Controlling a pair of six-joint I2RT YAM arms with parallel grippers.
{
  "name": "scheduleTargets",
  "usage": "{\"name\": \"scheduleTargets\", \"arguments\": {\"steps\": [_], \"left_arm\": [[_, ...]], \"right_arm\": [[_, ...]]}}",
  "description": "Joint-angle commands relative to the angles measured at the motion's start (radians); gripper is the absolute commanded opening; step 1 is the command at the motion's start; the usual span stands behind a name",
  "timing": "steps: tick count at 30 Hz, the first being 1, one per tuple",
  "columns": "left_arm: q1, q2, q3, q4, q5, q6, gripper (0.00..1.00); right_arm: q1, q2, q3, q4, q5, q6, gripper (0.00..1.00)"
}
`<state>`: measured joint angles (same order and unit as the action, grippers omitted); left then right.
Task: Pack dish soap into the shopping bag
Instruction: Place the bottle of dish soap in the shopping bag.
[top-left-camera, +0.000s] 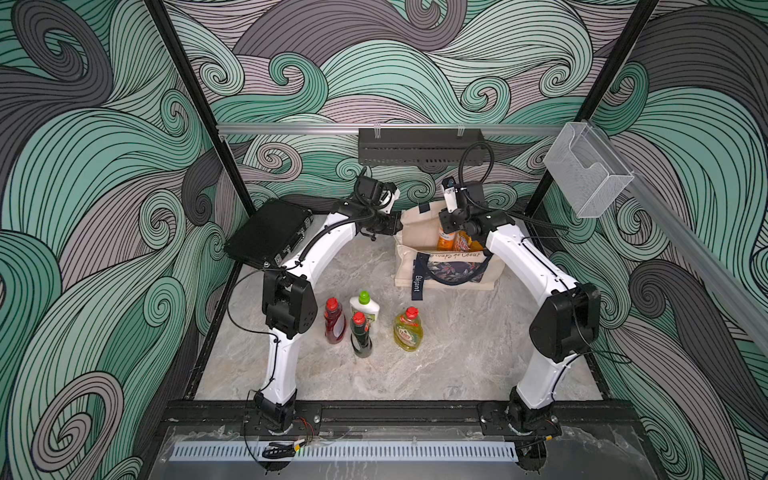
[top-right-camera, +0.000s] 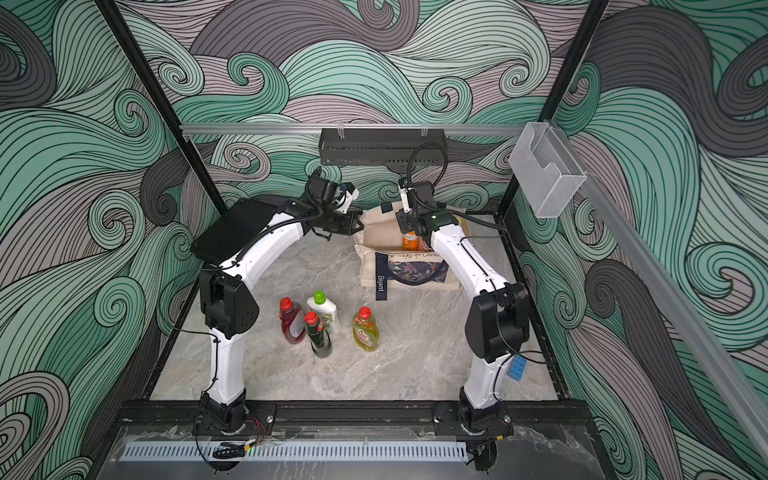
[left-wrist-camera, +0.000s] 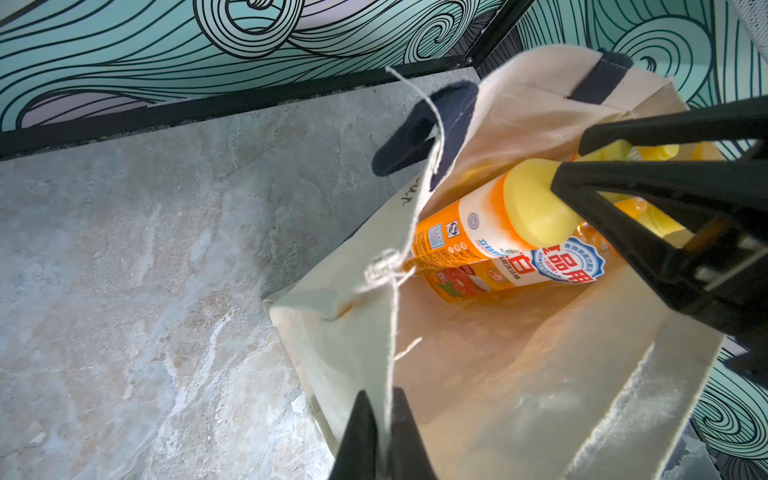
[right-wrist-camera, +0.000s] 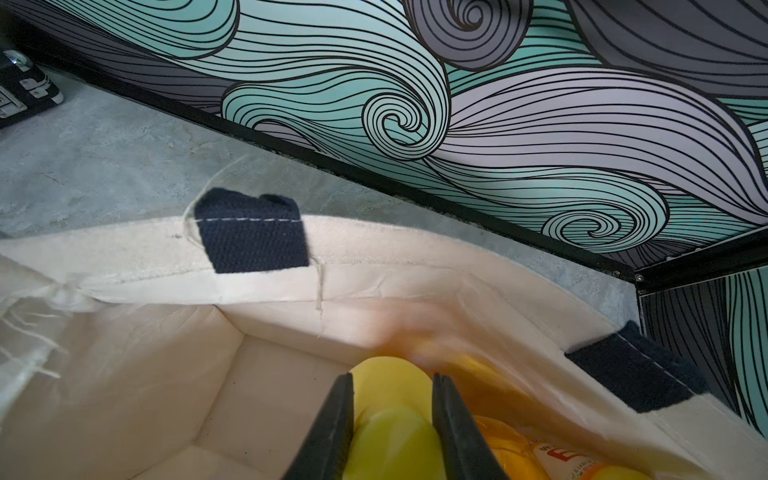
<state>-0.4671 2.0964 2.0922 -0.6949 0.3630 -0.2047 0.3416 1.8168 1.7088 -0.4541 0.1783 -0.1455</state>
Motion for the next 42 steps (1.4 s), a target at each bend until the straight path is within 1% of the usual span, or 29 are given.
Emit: {"name": "scheduleTargets", "arguments": {"steps": [1,4,9,24,29,32,34,35,36,38,40,42], "left_arm": [[0.001,-0.043,0.011,0.011,0.021,-0.008,0.09],[0.0,-0.042,0.012,0.009,0.021,-0.007,0.1],[0.001,-0.046,0.013,0.008,0.019,-0.007,0.13],[0.001,-0.042,0.012,0.002,0.024,-0.008,0.13],[-0.001,-0.039,0.008,0.006,0.03,-0.011,0.14],[0.0,-0.038,0.005,0.008,0.034,-0.014,0.15],[0.0,-0.035,0.006,0.008,0.036,-0.016,0.17],[-0.001,-0.035,0.006,0.009,0.037,-0.018,0.19],[0.0,-0.036,0.007,0.009,0.038,-0.018,0.2],[0.0,-0.039,0.008,0.011,0.037,-0.02,0.21],[0.001,-0.046,0.007,0.013,0.036,-0.02,0.24],[0.001,-0.052,0.008,0.018,0.036,-0.021,0.25]], "right_arm": [[-0.03,-0.026,0.042,0.121,0.097,-0.039,0.0],[-0.035,-0.034,0.02,0.14,0.094,-0.034,0.0],[-0.041,-0.035,-0.01,0.163,0.079,-0.014,0.0],[-0.046,-0.055,-0.101,0.216,0.086,0.027,0.0],[-0.047,-0.066,-0.132,0.225,0.09,0.036,0.12],[-0.046,-0.067,-0.144,0.224,0.09,0.039,0.16],[-0.047,-0.066,-0.145,0.222,0.091,0.04,0.26],[-0.047,-0.066,-0.145,0.221,0.089,0.041,0.33],[-0.047,-0.067,-0.146,0.22,0.09,0.042,0.38],[-0.047,-0.069,-0.14,0.22,0.089,0.041,0.43],[-0.047,-0.071,-0.131,0.218,0.085,0.04,0.51],[-0.047,-0.071,-0.119,0.211,0.077,0.041,0.56]]}}
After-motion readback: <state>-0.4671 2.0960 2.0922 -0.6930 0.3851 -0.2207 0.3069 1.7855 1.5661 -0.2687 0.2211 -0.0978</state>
